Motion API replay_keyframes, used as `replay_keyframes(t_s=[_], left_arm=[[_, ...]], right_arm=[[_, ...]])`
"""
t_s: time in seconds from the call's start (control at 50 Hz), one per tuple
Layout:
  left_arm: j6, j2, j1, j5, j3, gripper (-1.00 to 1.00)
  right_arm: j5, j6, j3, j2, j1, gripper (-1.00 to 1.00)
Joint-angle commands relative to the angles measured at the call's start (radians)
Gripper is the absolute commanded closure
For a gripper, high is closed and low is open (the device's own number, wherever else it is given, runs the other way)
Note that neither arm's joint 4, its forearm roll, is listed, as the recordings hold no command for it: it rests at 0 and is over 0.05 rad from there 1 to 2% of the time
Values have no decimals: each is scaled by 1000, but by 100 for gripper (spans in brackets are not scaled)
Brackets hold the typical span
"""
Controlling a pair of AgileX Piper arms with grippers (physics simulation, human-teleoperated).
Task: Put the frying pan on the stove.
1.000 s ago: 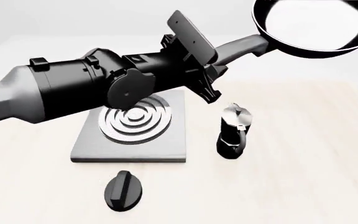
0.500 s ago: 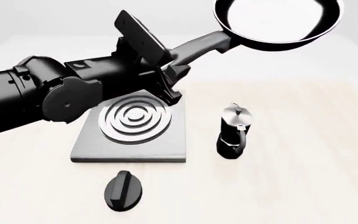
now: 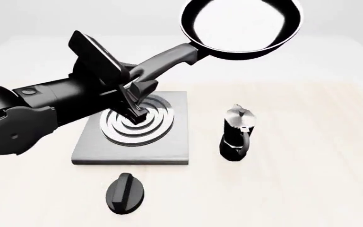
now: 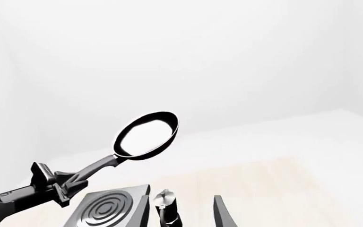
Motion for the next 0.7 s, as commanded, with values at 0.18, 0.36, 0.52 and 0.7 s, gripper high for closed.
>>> replay_keyframes(t_s=[0.18, 0.36, 0.52, 0.7], left_arm=[[-24, -188, 61, 10, 132, 100], [-19, -282, 83, 56, 193, 100], [-3, -379, 102, 122, 237, 100], [-11, -489, 139, 173, 297, 100]], right_arm=[[0, -15, 13, 0, -13, -100], [0, -17, 12, 0, -11, -100], [0, -19, 11, 0, -11, -100], [0, -22, 9, 0, -8, -100]])
